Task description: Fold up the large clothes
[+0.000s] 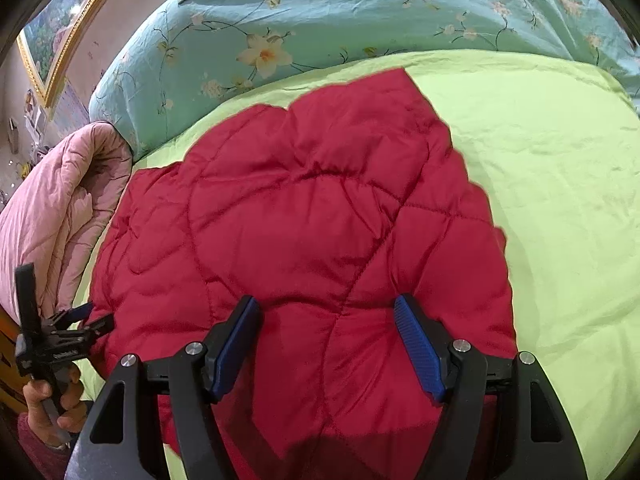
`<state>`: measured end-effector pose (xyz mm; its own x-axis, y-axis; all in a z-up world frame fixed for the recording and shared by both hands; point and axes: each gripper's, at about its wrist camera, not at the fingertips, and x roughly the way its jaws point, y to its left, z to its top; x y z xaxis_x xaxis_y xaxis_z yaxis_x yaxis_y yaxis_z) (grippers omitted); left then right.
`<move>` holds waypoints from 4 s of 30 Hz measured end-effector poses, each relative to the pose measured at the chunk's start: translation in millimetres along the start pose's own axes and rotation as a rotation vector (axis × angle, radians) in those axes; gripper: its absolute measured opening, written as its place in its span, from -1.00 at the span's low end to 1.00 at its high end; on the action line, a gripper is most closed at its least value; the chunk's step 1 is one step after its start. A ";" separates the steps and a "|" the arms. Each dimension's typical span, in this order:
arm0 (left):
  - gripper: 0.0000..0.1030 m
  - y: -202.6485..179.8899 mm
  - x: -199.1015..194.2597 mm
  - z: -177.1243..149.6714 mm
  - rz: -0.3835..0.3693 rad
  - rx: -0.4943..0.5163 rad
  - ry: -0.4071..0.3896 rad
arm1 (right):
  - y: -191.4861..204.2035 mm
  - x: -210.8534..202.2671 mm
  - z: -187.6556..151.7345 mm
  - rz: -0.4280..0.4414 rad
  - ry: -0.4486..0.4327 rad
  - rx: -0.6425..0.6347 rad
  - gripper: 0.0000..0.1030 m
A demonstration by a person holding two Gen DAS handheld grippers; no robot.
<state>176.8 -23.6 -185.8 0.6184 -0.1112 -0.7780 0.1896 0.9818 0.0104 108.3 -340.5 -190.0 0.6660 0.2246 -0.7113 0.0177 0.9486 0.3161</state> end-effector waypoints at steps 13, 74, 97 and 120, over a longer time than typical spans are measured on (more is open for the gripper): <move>1.00 1.7 2.7 4.0 -0.018 0.001 0.013 | -64.9 61.4 122.8 -0.020 0.080 0.145 0.74; 1.00 18.1 -63.4 -38.4 -0.121 -0.089 -0.010 | 34.9 -67.2 -37.2 0.020 -0.009 -0.066 0.32; 1.00 10.2 -70.1 -33.5 -0.049 -0.059 -0.038 | 2.3 -66.9 -42.1 -0.165 -0.058 0.008 0.76; 1.00 29.5 -54.6 -31.6 -0.017 -0.122 0.002 | -22.1 -83.7 -61.9 -0.136 -0.093 0.104 0.71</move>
<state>124.5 16.3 -162.9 0.6140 -0.1278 -0.7789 0.1058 0.9912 -0.0793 6.0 -366.5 -176.3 0.7183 0.0701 -0.6922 0.1854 0.9396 0.2876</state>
